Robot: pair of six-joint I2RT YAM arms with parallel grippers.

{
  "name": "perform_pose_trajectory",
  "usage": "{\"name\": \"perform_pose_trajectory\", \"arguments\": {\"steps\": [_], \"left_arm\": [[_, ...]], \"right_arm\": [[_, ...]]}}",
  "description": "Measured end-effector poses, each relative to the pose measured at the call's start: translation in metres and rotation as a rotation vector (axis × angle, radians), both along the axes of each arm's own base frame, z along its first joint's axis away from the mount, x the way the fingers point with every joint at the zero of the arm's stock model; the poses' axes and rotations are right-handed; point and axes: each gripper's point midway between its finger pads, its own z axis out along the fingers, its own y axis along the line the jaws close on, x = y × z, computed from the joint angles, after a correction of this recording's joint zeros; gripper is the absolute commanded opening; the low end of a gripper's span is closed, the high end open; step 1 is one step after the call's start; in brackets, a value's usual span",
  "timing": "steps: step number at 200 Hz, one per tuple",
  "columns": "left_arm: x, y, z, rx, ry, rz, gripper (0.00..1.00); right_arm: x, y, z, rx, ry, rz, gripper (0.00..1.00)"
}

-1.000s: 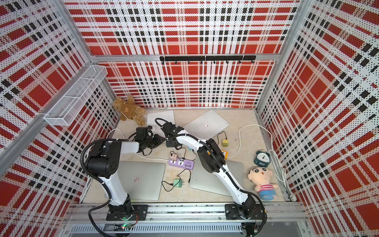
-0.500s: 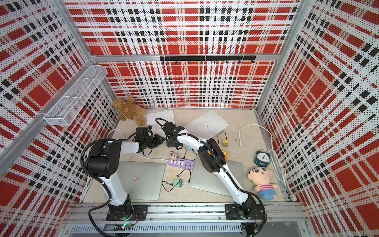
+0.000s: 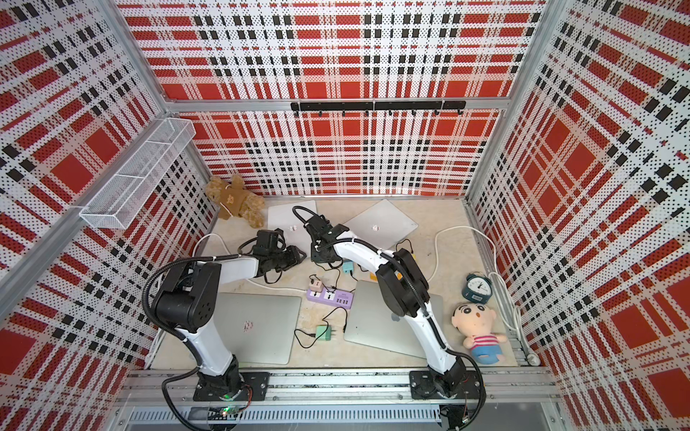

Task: Unplug the laptop charger
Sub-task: Remove the charging cable from the laptop.

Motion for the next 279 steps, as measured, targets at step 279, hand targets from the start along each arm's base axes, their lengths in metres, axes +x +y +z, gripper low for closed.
{"name": "perform_pose_trajectory", "arguments": {"steps": [279], "left_arm": [[0.014,-0.037,-0.018,0.408,0.099,0.032,0.12]], "right_arm": [[0.03,-0.097,-0.004,0.077,-0.011,-0.029,0.2]]}}
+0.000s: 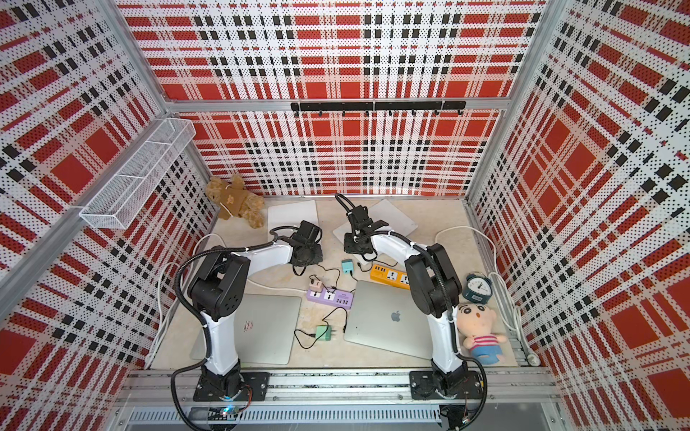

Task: Unplug the laptop charger
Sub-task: Remove the charging cable from the laptop.

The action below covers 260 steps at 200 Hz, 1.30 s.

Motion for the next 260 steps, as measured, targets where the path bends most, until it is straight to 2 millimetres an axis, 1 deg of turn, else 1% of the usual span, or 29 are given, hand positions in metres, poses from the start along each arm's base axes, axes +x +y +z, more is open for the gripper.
{"name": "perform_pose_trajectory", "arguments": {"steps": [48,81,106,128,148,166,182,200,221,260], "left_arm": [[-0.001,-0.001,-0.001,0.021,0.001,0.03,0.03],[-0.002,0.0,-0.001,0.035,-0.01,0.046,0.02],[-0.005,-0.001,-0.003,0.007,-0.024,0.058,0.0],[-0.004,-0.005,-0.001,-0.032,-0.033,0.065,0.0],[-0.004,-0.006,0.0,-0.023,-0.028,0.068,0.0],[-0.004,-0.006,-0.001,0.02,-0.018,0.063,0.0],[-0.005,-0.007,-0.001,0.065,-0.014,0.054,0.0],[-0.005,-0.006,-0.002,0.095,-0.013,0.051,0.0],[-0.005,-0.007,-0.002,0.08,-0.012,0.056,0.0],[-0.006,-0.008,-0.002,0.04,-0.011,0.078,0.01]], "right_arm": [[0.001,0.005,0.003,0.021,-0.022,0.06,0.19],[0.003,0.009,0.003,0.061,-0.031,0.088,0.19],[0.003,0.014,0.003,0.112,-0.026,0.104,0.19],[0.005,0.027,0.01,0.197,-0.029,0.125,0.19],[0.01,0.043,0.014,0.28,-0.023,0.145,0.19],[0.015,0.056,0.014,0.337,-0.012,0.164,0.19],[0.017,0.062,0.01,0.366,0.001,0.171,0.19],[0.016,0.064,0.01,0.379,0.012,0.174,0.19],[0.016,0.066,0.012,0.391,0.008,0.178,0.19],[0.015,0.059,0.003,0.392,0.023,0.162,0.19]]}}
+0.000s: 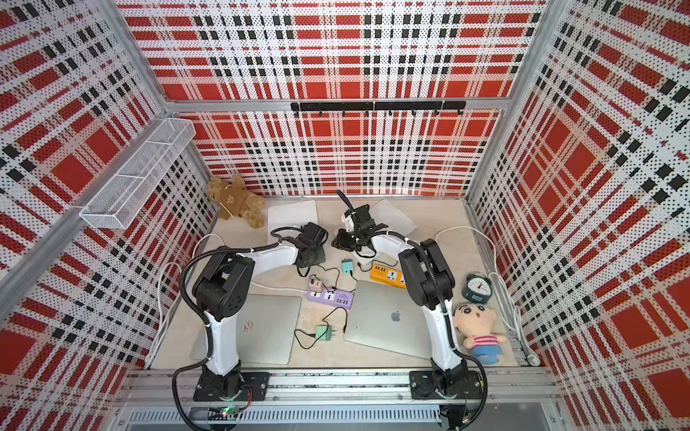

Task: Unplug the laptop charger
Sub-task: Remove the charging cable from the laptop.

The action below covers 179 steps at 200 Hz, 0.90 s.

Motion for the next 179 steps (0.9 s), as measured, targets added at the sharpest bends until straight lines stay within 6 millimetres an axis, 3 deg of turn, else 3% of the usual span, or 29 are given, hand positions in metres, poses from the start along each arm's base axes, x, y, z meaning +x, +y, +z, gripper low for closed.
{"name": "perform_pose_trajectory", "arguments": {"steps": [116,179], "left_arm": [[0.0,0.0,0.0,0.069,0.018,-0.045,0.02],[-0.001,-0.001,0.0,-0.019,-0.006,0.034,0.01]], "right_arm": [[0.001,-0.008,-0.007,-0.012,0.003,-0.005,0.19],[0.005,-0.014,-0.007,-0.014,-0.002,-0.014,0.19]]}}
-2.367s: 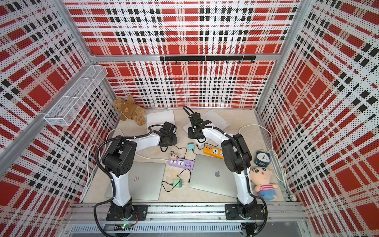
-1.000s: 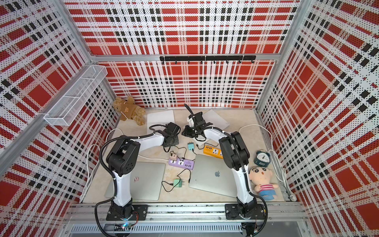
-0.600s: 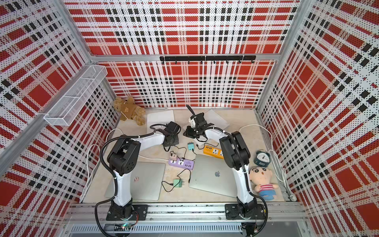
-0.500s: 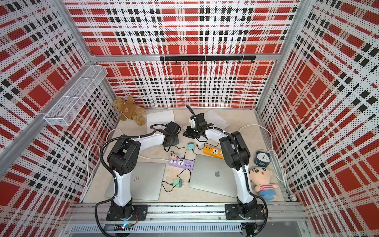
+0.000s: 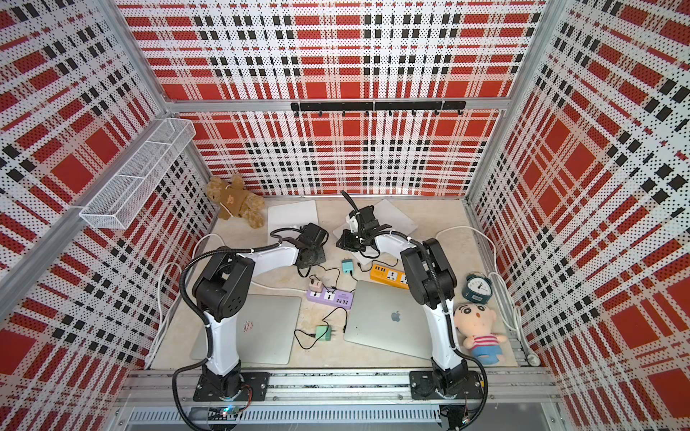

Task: Unplug the laptop charger
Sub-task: Remove the charging cable from the laptop.

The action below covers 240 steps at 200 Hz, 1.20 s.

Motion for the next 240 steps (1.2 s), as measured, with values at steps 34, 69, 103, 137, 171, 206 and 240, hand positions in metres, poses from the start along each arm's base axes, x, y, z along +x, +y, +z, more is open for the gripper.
{"name": "perform_pose_trajectory", "arguments": {"steps": [34,69,103,137,171,206,240], "left_arm": [[-0.001,0.0,0.001,0.021,0.008,-0.029,0.01],[-0.001,0.001,0.0,0.065,0.028,-0.078,0.01],[-0.002,0.0,-0.001,0.053,0.029,-0.061,0.02],[-0.002,-0.002,0.0,-0.004,0.008,0.006,0.02],[-0.003,-0.002,0.0,-0.01,0.009,0.022,0.01],[-0.004,-0.001,0.0,0.063,0.034,-0.014,0.01],[-0.007,0.0,-0.002,0.076,0.037,-0.019,0.01]], "right_arm": [[-0.001,-0.001,-0.002,-0.004,0.001,0.001,0.19],[-0.005,-0.004,-0.009,-0.014,0.016,0.002,0.19],[-0.006,-0.005,-0.01,-0.016,0.017,0.003,0.19],[-0.005,-0.006,-0.01,-0.017,0.016,0.002,0.19],[-0.006,-0.008,-0.01,-0.018,0.015,0.002,0.19],[-0.007,-0.014,-0.012,-0.025,0.015,-0.001,0.19],[-0.006,-0.017,-0.012,-0.026,0.016,-0.005,0.19]]}}
